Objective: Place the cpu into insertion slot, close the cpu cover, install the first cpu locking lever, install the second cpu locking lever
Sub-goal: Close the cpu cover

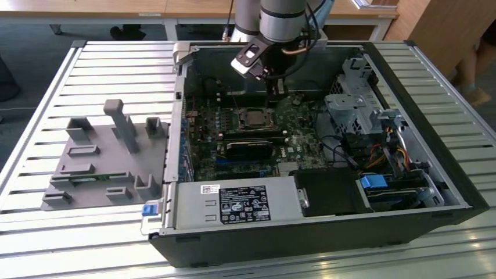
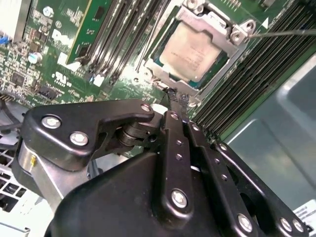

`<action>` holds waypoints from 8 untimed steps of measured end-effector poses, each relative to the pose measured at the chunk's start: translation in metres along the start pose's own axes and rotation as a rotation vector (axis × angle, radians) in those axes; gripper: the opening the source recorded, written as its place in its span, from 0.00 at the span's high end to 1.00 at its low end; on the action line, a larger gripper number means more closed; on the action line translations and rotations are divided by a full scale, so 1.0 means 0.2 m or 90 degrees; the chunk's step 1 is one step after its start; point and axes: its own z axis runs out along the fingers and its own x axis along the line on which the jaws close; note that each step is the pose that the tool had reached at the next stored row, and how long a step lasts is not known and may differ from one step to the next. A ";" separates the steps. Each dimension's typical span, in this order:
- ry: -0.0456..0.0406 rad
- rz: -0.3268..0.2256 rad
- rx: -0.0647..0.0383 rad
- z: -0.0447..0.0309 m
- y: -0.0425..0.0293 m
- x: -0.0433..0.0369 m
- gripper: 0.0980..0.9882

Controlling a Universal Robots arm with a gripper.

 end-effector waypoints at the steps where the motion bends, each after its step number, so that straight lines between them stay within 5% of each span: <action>1: 0.0000 0.000 0.000 0.000 -0.011 0.000 0.99; 8: 0.0001 0.000 0.000 0.018 -0.077 0.003 0.99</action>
